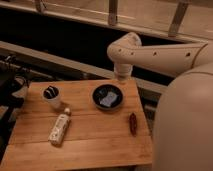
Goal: Move the arm in a circular motion
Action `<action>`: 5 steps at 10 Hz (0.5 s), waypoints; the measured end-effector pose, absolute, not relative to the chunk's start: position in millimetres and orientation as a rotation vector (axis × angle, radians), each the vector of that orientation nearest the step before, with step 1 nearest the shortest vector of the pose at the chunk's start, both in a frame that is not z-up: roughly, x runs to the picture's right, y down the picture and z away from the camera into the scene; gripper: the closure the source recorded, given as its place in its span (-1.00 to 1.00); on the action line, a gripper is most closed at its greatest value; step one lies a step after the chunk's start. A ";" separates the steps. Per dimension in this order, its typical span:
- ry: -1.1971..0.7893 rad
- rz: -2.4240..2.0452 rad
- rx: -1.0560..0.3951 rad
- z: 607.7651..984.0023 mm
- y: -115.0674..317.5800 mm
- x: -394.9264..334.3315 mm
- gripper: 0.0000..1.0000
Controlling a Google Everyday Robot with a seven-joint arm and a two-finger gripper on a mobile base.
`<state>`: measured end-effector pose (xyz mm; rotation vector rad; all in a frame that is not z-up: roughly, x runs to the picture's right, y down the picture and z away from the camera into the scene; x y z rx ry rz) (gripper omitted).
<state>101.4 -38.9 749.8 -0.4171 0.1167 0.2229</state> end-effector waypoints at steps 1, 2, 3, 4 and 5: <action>0.115 0.231 -0.407 750.7 -45.2 115.2 0.98; 0.117 0.230 -0.407 754.2 -49.0 132.1 0.85; 0.118 0.224 -0.404 755.4 -51.0 141.2 0.65; 0.113 0.221 -0.400 755.8 -51.6 139.3 0.60; 0.112 0.217 -0.392 756.6 -53.8 136.9 0.61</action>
